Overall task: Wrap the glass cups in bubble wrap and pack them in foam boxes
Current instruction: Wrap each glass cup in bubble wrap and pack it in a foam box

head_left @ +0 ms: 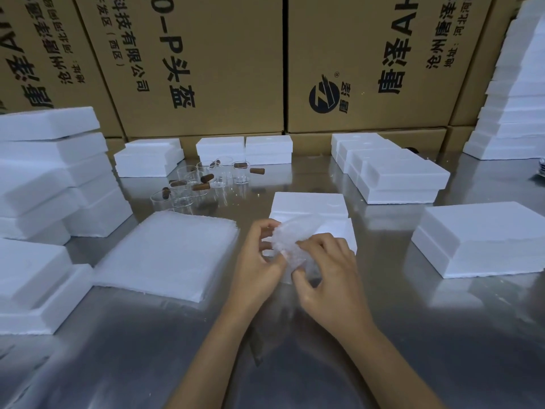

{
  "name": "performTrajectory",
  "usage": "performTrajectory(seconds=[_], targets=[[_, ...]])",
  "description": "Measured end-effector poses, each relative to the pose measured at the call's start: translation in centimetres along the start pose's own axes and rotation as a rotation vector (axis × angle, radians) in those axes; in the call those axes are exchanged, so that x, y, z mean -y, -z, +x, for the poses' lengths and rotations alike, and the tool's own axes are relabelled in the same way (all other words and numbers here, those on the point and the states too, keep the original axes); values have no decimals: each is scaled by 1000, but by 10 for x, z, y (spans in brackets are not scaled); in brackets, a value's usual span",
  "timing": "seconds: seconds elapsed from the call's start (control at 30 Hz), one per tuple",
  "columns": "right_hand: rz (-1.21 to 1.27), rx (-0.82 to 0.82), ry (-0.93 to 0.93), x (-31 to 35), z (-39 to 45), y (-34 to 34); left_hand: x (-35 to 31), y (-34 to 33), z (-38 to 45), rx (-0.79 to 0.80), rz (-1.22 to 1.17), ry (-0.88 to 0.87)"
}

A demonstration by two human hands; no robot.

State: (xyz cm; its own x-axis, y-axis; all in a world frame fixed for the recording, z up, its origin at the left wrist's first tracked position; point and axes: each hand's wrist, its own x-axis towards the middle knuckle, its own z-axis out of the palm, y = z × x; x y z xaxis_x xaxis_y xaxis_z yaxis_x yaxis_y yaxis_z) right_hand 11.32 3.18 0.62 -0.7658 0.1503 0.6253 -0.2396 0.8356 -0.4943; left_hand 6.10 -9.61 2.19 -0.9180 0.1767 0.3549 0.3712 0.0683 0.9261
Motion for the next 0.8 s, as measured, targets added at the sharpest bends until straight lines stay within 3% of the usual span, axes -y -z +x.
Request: performTrajectory(seconds=[0.17, 0.4, 0.57, 0.8], targets=[[-46, 24, 22, 2, -2, -3, -4, 1, -7, -37, 40, -63], [-165, 93, 37, 5, -2, -4, 18, -1, 0, -85, 376, -98], [-31, 11, 47, 11, -3, 0, 20, 0, 5, -55, 495, -95], [-61, 90, 39, 7, -2, 0, 18, -1, -3, -43, 424, -189]])
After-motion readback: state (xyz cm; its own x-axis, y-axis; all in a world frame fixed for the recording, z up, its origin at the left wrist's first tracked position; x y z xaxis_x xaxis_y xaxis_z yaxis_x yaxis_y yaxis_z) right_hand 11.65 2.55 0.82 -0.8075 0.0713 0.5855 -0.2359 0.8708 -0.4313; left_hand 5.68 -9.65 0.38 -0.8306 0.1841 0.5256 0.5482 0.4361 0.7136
